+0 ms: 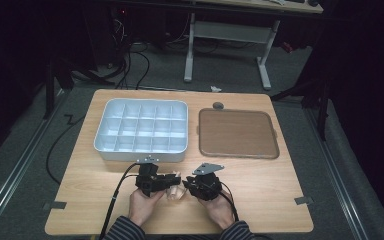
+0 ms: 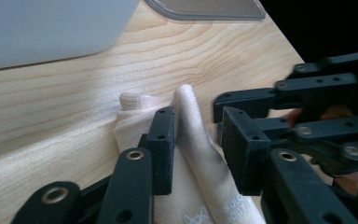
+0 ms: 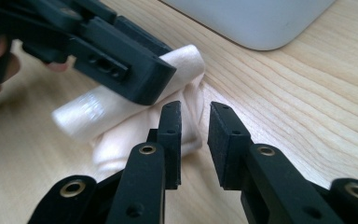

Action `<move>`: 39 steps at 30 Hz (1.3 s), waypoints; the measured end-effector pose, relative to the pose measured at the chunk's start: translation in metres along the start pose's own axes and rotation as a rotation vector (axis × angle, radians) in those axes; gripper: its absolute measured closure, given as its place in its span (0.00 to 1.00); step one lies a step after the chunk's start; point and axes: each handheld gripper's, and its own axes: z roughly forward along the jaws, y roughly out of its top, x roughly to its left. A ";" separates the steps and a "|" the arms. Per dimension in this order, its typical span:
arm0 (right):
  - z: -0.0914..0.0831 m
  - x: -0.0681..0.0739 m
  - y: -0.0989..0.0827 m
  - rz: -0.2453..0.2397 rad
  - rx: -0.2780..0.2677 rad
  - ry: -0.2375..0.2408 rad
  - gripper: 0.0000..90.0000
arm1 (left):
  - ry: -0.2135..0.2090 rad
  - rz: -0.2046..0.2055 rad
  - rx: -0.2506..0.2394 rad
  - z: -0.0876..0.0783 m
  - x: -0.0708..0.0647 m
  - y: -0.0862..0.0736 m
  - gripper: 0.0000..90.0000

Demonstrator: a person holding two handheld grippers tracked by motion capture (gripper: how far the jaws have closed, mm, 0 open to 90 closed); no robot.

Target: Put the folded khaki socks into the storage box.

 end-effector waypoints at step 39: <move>-0.012 0.048 -0.012 -0.119 -0.012 -0.004 0.99 | 0.049 0.016 -0.007 0.003 -0.008 -0.001 0.76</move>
